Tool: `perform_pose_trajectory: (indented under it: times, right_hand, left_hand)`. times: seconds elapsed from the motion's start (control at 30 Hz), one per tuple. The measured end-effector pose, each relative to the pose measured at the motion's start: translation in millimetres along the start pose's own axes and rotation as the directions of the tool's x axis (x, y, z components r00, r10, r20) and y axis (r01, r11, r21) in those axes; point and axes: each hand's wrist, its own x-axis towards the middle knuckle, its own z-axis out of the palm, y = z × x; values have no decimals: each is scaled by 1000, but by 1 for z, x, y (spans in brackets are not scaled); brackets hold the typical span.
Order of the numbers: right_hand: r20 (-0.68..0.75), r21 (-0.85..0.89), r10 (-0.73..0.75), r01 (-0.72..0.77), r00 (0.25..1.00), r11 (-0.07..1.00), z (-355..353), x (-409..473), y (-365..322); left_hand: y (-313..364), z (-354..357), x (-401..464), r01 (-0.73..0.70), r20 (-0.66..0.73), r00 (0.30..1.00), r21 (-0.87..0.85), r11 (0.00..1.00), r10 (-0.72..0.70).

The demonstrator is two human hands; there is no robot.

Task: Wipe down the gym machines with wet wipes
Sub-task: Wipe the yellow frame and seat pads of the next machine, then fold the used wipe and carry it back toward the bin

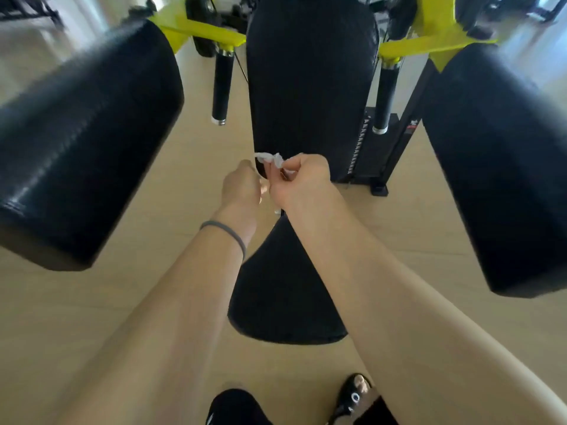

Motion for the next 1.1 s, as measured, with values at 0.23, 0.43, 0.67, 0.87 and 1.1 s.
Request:
perform_pose_trajectory:
  times: [0.23, 0.43, 0.67, 0.87, 1.1]
  right_hand:
    - [-78, -291, 51, -72, 996, 954, 28, -107, -25]
    - [-106, -450, -140, 78, 985, 890, 40, -175, -73]
    - [-187, -512, -335, 199, 924, 836, 12, -256, -156]
    - [-279, -430, -445, 304, 851, 850, -49, -302, -257]
    - [-301, -433, -533, 385, 791, 815, -161, -338, -415]
  left_hand:
    - [76, -3, -86, 35, 107, 993, 120, 992, -48]
    - [132, 16, -150, -199, 311, 947, 390, 899, 75]
    - [149, 80, -221, -599, 555, 775, 494, 630, 301]
    - [139, 199, -300, -714, 730, 637, 437, 546, 248]
    - [91, 378, -387, -496, 814, 581, 339, 799, 15]
